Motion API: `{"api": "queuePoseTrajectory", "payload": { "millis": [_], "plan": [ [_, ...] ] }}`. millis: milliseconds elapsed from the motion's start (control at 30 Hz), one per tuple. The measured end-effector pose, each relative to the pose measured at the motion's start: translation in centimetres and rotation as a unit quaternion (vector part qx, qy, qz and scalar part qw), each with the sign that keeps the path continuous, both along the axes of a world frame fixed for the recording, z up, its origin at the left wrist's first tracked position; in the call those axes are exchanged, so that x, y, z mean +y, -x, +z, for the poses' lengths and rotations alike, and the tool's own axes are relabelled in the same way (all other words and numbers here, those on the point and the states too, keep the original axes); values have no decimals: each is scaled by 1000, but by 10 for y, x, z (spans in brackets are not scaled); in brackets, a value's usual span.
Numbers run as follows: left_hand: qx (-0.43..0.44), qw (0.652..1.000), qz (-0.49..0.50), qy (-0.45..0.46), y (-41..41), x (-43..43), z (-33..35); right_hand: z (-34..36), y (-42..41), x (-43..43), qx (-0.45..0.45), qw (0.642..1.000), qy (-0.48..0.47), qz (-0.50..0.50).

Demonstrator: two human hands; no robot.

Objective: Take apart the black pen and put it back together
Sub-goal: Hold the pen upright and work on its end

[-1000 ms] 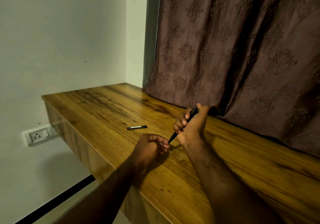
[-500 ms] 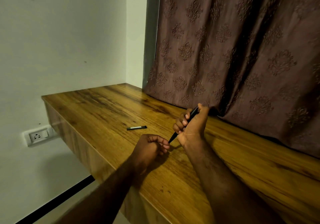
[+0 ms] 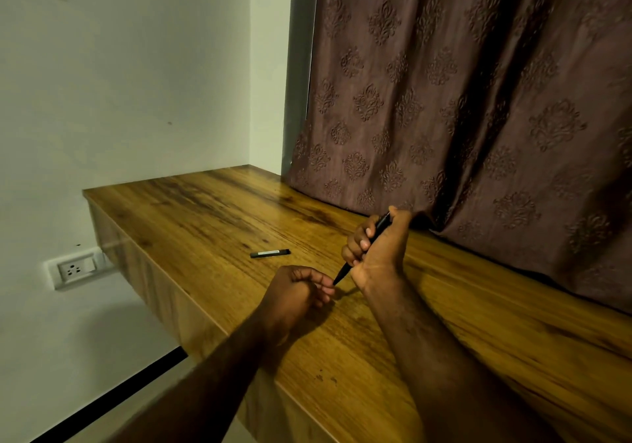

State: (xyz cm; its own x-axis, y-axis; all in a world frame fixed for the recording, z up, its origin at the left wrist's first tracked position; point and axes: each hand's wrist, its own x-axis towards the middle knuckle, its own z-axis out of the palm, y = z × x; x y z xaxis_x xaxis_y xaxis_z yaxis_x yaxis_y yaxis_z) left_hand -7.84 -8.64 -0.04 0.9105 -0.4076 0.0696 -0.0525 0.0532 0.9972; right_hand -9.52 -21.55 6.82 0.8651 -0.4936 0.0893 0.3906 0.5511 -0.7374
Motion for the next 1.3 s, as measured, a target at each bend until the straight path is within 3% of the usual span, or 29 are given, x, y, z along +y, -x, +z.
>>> {"api": "queuePoseTrajectory", "payload": {
  "millis": [400,1300],
  "plan": [
    [5,1000,1,6,-2,0,-3,3,1,-3,-35,999,-23,-10],
    [-15,1000,-5,0,2,0,1,-2,-2,-1,-1,1000,-23,-14]
  ]
}}
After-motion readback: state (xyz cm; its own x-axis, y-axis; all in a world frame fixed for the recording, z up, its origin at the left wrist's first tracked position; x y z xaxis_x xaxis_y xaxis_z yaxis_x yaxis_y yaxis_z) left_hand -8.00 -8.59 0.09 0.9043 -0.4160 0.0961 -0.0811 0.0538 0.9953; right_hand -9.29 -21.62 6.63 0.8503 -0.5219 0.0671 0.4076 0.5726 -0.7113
